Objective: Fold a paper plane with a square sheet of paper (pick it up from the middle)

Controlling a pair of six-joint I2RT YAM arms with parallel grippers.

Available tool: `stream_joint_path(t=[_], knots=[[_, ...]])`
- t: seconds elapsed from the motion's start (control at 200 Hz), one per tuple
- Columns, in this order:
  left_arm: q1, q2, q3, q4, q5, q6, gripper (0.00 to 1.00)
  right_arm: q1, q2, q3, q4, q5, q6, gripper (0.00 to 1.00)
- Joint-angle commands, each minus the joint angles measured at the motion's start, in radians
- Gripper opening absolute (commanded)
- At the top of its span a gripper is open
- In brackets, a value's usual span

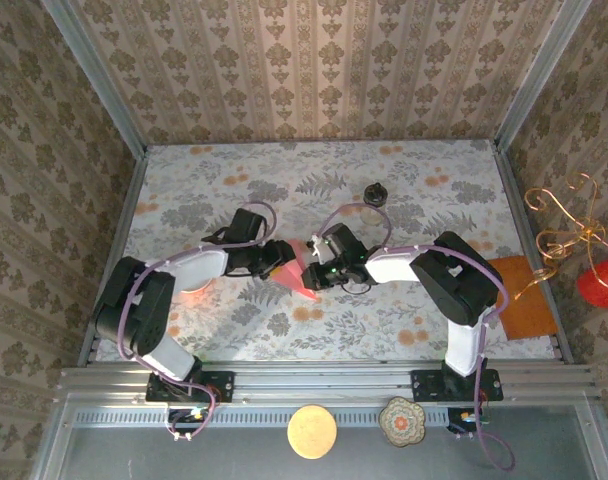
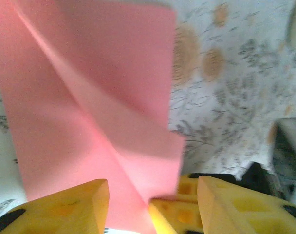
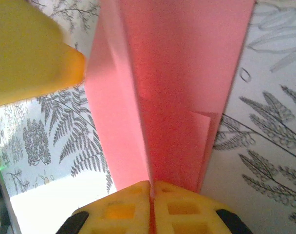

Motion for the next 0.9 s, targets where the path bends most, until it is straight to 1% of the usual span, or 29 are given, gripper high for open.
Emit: stream_joint_path(t=[0.0,0.09,0.265,0.42,0.575,0.745,0.895], knots=[[0.014,-0.045,-0.032,0.046,0.012,0.026,0.52,-0.02,0.033,-0.028,0.062,-0.07,0.048,0.11],[0.016,-0.044,-0.056,0.09,0.034,0.015,0.49,-0.033,0.036,-0.045,0.1,-0.1,0.075,0.12],[0.016,-0.008,-0.076,0.153,0.077,0.0,0.4,-0.056,0.04,-0.071,0.154,-0.14,0.107,0.12],[0.013,0.044,-0.072,0.226,0.134,-0.028,0.33,-0.077,0.049,-0.089,0.204,-0.182,0.145,0.12],[0.007,0.079,-0.055,0.256,0.156,-0.034,0.25,-0.097,0.056,-0.102,0.234,-0.213,0.184,0.12],[0.002,0.112,-0.047,0.282,0.172,-0.04,0.19,-0.116,0.064,-0.107,0.241,-0.241,0.218,0.12],[0.001,0.134,-0.047,0.316,0.19,-0.05,0.18,-0.122,0.065,-0.109,0.226,-0.243,0.223,0.12]])
